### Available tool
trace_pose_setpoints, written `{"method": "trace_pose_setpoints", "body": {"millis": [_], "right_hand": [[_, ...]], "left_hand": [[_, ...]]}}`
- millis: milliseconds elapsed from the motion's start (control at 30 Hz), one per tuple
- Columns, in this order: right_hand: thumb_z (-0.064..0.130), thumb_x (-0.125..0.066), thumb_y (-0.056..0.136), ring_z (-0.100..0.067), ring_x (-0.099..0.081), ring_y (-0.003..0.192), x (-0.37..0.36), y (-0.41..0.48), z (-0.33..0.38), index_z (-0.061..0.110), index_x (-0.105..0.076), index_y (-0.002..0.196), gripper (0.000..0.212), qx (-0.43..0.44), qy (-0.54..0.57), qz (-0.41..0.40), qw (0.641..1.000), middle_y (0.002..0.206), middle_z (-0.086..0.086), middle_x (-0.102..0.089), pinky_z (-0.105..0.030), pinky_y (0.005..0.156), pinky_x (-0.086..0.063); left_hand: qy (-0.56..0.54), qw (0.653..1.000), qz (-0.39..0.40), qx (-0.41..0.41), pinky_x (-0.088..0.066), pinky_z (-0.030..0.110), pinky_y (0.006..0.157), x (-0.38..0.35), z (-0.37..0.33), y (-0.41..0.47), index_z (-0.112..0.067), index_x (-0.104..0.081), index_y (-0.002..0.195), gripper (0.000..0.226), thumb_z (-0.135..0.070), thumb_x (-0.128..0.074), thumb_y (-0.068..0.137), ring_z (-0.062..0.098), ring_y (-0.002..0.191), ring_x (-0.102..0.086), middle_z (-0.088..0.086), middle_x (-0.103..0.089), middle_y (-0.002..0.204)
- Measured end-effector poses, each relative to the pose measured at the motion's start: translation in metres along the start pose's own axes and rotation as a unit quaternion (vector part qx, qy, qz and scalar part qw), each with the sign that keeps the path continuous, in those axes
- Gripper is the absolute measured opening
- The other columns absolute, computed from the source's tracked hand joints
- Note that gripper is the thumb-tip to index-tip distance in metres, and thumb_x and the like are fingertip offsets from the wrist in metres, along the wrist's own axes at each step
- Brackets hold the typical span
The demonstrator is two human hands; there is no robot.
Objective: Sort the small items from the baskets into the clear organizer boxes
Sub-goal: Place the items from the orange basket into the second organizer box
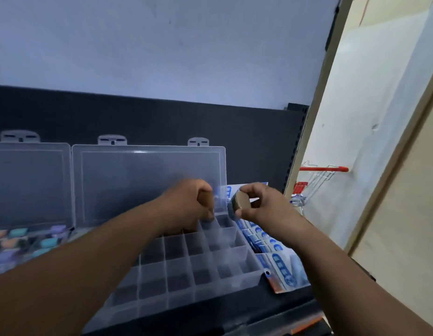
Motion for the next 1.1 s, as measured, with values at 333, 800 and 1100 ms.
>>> {"method": "trace_pose_setpoints", "body": {"millis": [333, 800, 1100], "right_hand": [[0.021, -0.077, 0.078, -0.008, -0.062, 0.096, -0.011, 0.056, -0.033, 0.027, -0.055, 0.125, 0.052, 0.054, -0.024, 0.093, 0.994, 0.111, 0.01, -0.061, -0.029, 0.089, -0.051], [0.022, -0.074, 0.081, -0.011, -0.053, 0.104, -0.035, 0.067, -0.047, 0.023, -0.054, 0.125, 0.049, 0.046, -0.12, 0.177, 0.976, 0.124, 0.002, -0.059, -0.021, 0.085, -0.039], [0.026, -0.077, 0.079, -0.015, -0.056, 0.111, -0.033, 0.071, -0.05, 0.022, -0.051, 0.132, 0.059, 0.021, -0.149, 0.196, 0.969, 0.13, 0.001, -0.058, -0.023, 0.088, -0.041]], "left_hand": [[-0.201, 0.972, -0.058, 0.104, -0.051, 0.015, 0.064, -0.019, 0.013, 0.025, -0.02, -0.058, 0.104, 0.029, 0.002, -0.06, 0.085, 0.008, 0.078, -0.059, 0.003, -0.061, 0.094], [-0.195, 0.974, -0.044, 0.11, -0.052, 0.025, 0.076, -0.02, 0.021, 0.015, -0.028, -0.056, 0.113, 0.043, -0.004, -0.069, 0.08, 0.016, 0.099, -0.058, 0.001, -0.058, 0.11], [0.056, 0.993, -0.084, 0.058, -0.045, 0.018, 0.072, -0.025, 0.018, 0.03, -0.03, -0.051, 0.109, 0.037, -0.032, -0.073, 0.08, 0.006, 0.089, -0.05, -0.012, -0.052, 0.099]]}}
Point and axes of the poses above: each hand's wrist, its own y-axis towards the middle knuckle, its own x-axis out of the back of the hand, z = x × y, the point moved 2 cm from there along y, towards the middle knuckle
